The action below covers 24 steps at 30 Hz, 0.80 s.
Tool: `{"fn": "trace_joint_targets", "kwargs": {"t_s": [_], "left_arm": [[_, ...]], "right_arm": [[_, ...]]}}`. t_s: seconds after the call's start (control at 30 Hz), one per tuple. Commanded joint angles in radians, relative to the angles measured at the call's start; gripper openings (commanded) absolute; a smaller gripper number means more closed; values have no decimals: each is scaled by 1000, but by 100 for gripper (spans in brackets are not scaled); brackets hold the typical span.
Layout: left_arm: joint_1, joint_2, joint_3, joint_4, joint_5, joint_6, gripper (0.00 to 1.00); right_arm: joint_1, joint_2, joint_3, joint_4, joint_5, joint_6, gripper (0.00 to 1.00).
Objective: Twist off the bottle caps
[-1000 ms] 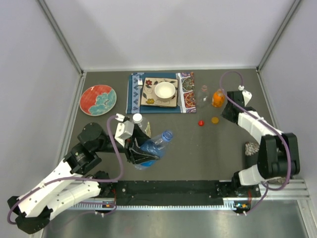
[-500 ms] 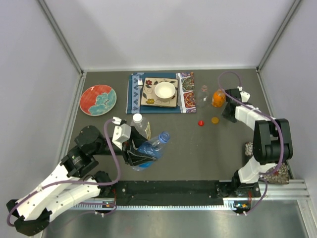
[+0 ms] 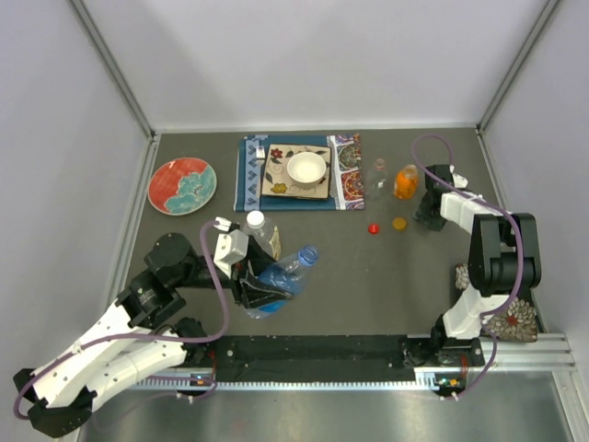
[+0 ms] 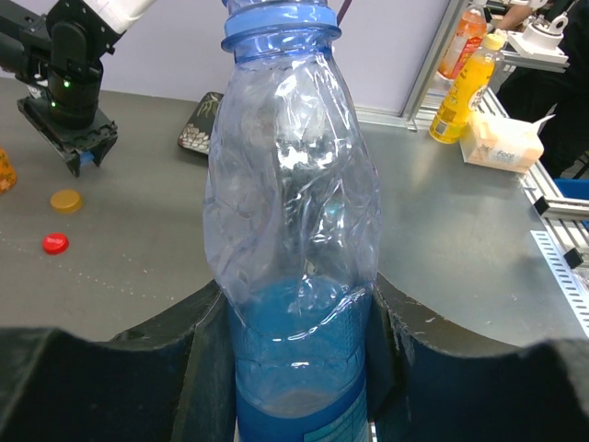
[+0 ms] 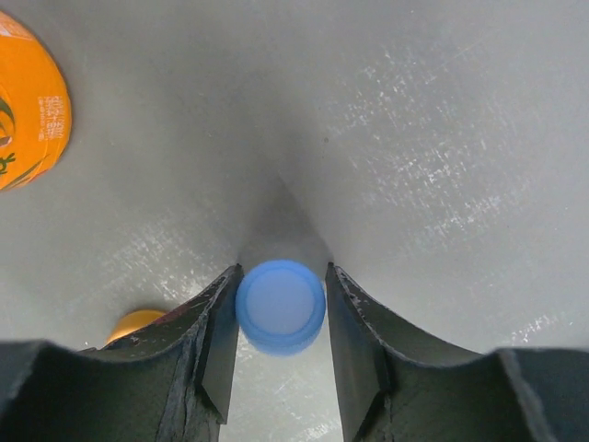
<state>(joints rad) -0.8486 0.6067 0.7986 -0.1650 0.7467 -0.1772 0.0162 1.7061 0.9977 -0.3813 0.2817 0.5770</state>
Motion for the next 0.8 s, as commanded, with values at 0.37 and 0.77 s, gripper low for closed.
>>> {"fn": "trace_joint_targets", "kwargs": {"t_s": [0.37,0.77], "left_arm": [[5,-5,-13,56,13,-15,42],[5,28,-9,67,-12,-7,44]], "right_arm": [[-9,-22,24,-24,-24,6,51],[24,-454,214,-162,-84,64,60]]}}
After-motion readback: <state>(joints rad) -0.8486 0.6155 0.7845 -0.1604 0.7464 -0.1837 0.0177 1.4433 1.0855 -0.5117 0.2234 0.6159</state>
